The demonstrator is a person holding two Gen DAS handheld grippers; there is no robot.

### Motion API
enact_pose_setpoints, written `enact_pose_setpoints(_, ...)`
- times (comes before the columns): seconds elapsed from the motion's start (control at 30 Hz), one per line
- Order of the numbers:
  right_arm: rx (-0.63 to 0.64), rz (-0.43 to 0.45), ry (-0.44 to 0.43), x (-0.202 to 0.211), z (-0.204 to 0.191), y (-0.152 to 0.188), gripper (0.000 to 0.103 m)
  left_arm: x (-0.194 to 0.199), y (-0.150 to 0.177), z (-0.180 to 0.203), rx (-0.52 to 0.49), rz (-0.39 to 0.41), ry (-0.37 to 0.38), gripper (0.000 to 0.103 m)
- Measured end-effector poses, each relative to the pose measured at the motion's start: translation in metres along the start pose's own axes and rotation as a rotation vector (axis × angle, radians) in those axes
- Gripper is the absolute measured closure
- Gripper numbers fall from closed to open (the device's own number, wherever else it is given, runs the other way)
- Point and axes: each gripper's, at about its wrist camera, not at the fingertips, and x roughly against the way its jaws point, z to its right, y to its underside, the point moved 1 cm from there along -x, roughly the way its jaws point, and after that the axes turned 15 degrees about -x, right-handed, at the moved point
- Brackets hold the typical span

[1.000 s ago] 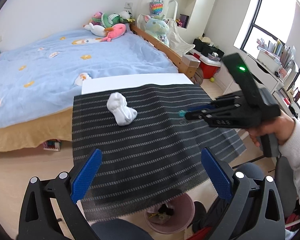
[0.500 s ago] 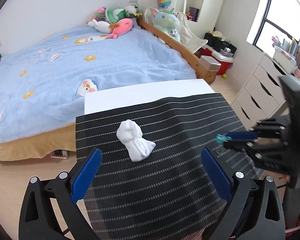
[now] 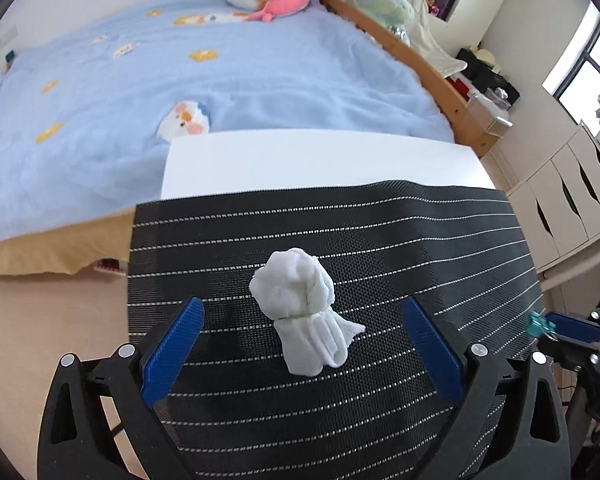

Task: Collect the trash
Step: 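Grasp the white sock with the left tool while the right tool holds the teal clip, then carry the teal clip over the bin and open the right tool while the left tool carries the white sock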

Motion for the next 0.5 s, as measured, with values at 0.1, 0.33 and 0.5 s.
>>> enact_pose_setpoints(0.1,-0.002,-0.002,0.003,-0.001,0.002,0.000,0.089,-0.007,0.002,-0.001,0.014,-0.009,-0.008,0.012)
enact_pose_setpoints(0.33,-0.014,0.003,-0.001,0.001,0.006,0.001,0.089,-0.014,0.003,-0.001,0.014,-0.037,-0.004,0.067)
enact_pose_setpoints(0.5,-0.024,0.015,-0.006,0.004,0.008,0.004,0.089,-0.002,0.003,0.006,-0.028,-0.003,-0.011,0.070)
